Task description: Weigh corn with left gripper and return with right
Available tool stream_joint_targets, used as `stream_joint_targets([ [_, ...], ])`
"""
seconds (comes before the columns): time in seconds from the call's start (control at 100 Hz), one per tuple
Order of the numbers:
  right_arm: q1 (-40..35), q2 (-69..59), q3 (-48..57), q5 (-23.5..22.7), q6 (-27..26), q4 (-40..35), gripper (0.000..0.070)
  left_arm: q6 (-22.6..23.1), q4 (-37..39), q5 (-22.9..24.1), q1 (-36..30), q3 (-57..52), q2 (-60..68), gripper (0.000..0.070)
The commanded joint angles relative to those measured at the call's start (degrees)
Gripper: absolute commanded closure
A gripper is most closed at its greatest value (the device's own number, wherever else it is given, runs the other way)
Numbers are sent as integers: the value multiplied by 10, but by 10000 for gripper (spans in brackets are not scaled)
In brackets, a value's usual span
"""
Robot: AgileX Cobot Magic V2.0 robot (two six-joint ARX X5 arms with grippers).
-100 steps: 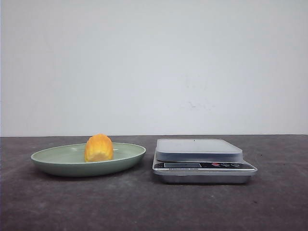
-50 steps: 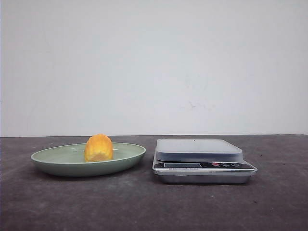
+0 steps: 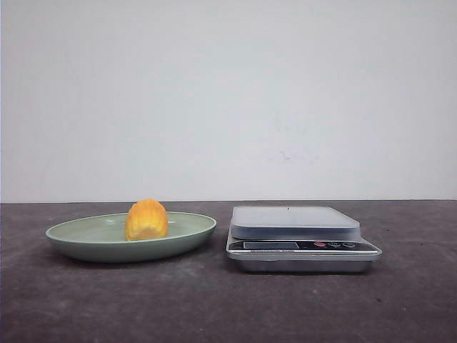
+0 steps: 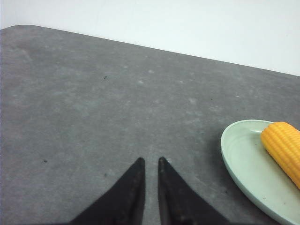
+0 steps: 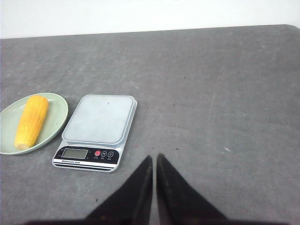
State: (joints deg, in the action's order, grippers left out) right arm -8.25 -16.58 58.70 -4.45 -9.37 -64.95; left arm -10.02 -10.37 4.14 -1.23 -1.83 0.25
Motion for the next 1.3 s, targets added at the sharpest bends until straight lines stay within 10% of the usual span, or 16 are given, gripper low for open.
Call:
stream_joint_targets([
  [0.0,-2,-1,8,2,8,6,693,5,-3,-1,2,10,-1,700],
  [0.64,94,163,-435,19,69,528,693,5,-3,-1,2,10,-1,700],
  [1.29,93,163,-581,18,60,549,693,5,-3,-1,2,10,-1,700],
])
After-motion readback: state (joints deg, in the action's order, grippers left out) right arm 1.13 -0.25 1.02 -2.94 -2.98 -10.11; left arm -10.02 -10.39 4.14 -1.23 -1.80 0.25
